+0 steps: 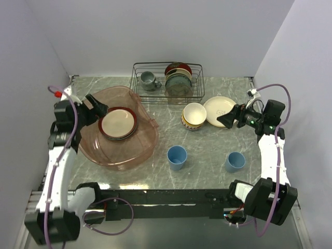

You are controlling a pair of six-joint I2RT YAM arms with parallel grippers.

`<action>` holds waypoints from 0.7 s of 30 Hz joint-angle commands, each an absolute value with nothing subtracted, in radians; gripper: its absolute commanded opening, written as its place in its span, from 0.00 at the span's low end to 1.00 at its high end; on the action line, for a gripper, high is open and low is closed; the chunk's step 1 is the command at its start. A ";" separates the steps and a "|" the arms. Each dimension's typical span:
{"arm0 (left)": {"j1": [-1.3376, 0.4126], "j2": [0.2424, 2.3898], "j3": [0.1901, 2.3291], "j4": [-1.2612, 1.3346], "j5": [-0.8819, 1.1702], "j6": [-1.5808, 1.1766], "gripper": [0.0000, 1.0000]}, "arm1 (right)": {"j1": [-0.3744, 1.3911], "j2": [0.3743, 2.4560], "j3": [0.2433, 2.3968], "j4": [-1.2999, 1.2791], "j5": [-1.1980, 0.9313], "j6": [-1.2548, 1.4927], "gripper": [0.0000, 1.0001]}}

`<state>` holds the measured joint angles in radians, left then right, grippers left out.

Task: Place the mixed dishes into the plastic bin
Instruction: Place the plate in the plastic bin, then pick up the plate at the center of the board.

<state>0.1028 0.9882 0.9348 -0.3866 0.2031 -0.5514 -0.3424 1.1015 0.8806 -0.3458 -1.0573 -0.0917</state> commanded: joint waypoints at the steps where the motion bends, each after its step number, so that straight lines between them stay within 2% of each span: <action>1: 0.100 0.829 0.832 -0.276 0.227 -0.454 0.99 | -0.368 1.066 0.891 -0.333 -0.960 -0.150 0.97; 4: 0.100 0.735 0.769 -0.250 0.195 -0.436 0.99 | -0.371 1.043 0.885 -0.350 -0.878 -0.184 0.97; 10: 0.100 0.592 0.663 -0.179 0.259 -0.413 0.99 | -0.370 1.042 0.900 -0.376 -0.787 -0.203 0.98; 21: 0.084 0.569 0.676 -0.192 0.227 -0.377 0.99 | -0.368 1.126 1.018 -0.390 -0.664 -0.176 1.00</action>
